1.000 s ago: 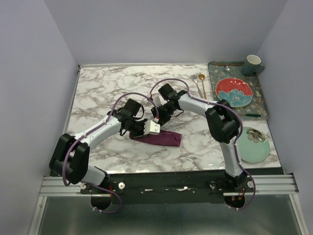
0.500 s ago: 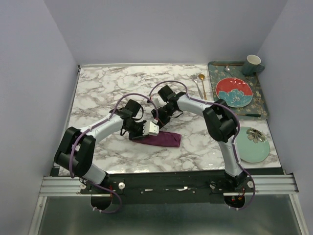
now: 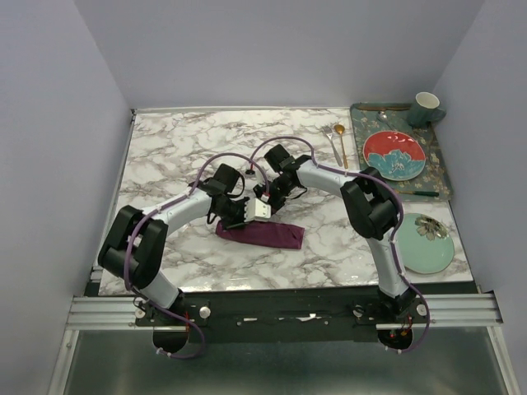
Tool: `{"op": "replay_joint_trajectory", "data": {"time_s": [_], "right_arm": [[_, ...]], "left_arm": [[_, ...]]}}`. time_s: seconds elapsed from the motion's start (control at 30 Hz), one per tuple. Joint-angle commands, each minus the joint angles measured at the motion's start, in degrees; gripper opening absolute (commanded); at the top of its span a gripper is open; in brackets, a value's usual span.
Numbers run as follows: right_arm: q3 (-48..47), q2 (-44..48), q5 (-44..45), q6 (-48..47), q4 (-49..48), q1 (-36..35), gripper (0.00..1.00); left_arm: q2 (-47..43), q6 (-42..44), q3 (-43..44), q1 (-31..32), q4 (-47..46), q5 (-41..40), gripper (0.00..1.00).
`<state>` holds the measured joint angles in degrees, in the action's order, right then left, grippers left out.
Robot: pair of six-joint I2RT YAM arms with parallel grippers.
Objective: Fold the napkin into a case and place the utensils inside
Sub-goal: Smooth out the smaller rectangle-folded napkin at the center of the board.
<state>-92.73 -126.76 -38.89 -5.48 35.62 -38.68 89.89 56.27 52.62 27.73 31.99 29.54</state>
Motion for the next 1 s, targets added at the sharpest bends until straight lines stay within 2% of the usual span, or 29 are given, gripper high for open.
{"op": "replay_joint_trajectory", "data": {"time_s": [0.0,0.07,0.17,0.23,0.57,0.97], "right_arm": [[0.35,-1.12,0.49,-1.47,-0.46,-0.44,0.03],[0.62,-1.03,0.92,-1.82,-0.55,-0.44,0.03],[0.71,-0.95,1.01,-2.26,-0.63,-0.44,0.03],[0.62,-0.95,0.75,-2.35,-0.64,-0.44,0.02],[1.06,-0.33,-0.22,-2.08,-0.81,-0.61,0.02],[1.15,-0.33,-0.48,-2.43,-0.81,-0.79,0.02]], "left_arm": [[-1.11,-0.29,2.92,-1.44,3.06,3.13,0.29],[-2.60,0.33,5.55,-1.88,8.15,4.99,0.40],[-3.31,-0.19,9.06,-2.94,13.52,7.63,0.48],[-3.14,-0.20,10.13,-3.12,14.68,7.29,0.50],[3.97,0.16,11.28,-4.61,16.09,6.05,0.51],[7.41,1.12,10.66,-4.61,16.00,5.18,0.48]]}}
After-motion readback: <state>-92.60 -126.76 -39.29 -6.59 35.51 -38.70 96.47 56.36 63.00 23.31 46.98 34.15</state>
